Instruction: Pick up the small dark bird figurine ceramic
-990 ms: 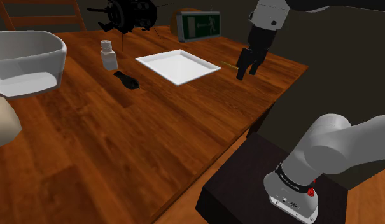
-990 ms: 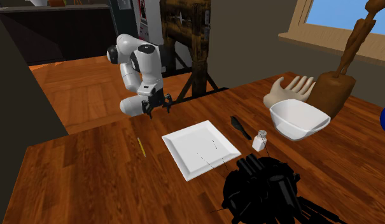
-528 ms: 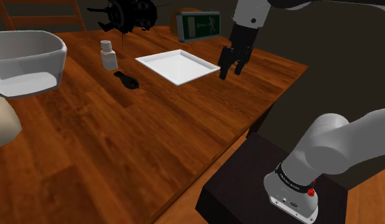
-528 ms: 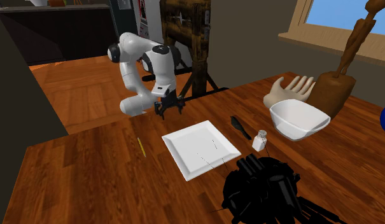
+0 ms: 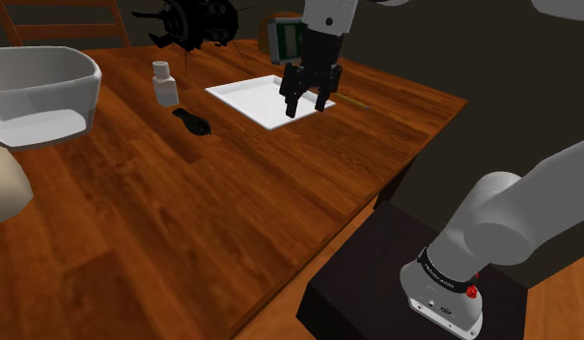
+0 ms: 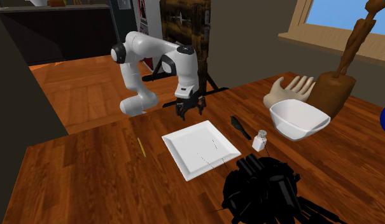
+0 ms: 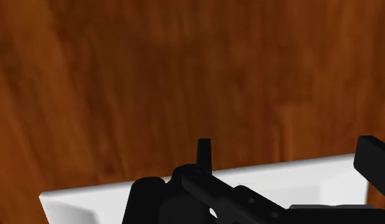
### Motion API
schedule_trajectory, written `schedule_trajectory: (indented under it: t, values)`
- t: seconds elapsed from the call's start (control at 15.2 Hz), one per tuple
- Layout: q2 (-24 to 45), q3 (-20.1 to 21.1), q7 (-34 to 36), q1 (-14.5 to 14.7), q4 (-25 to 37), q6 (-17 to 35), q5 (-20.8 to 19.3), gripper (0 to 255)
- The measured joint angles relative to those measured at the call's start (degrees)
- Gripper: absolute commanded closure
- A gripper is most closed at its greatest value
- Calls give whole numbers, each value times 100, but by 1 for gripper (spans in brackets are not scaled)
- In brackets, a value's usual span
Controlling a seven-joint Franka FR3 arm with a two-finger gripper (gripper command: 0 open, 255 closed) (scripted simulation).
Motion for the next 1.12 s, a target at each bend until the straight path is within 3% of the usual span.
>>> schedule_trajectory:
  t: [0.59, 1.12]
  values:
    - [1834, 628, 1074, 196, 1826, 133, -301, 0]
    - [3865, 945, 2077, 797, 4388, -373, -1036, 0]
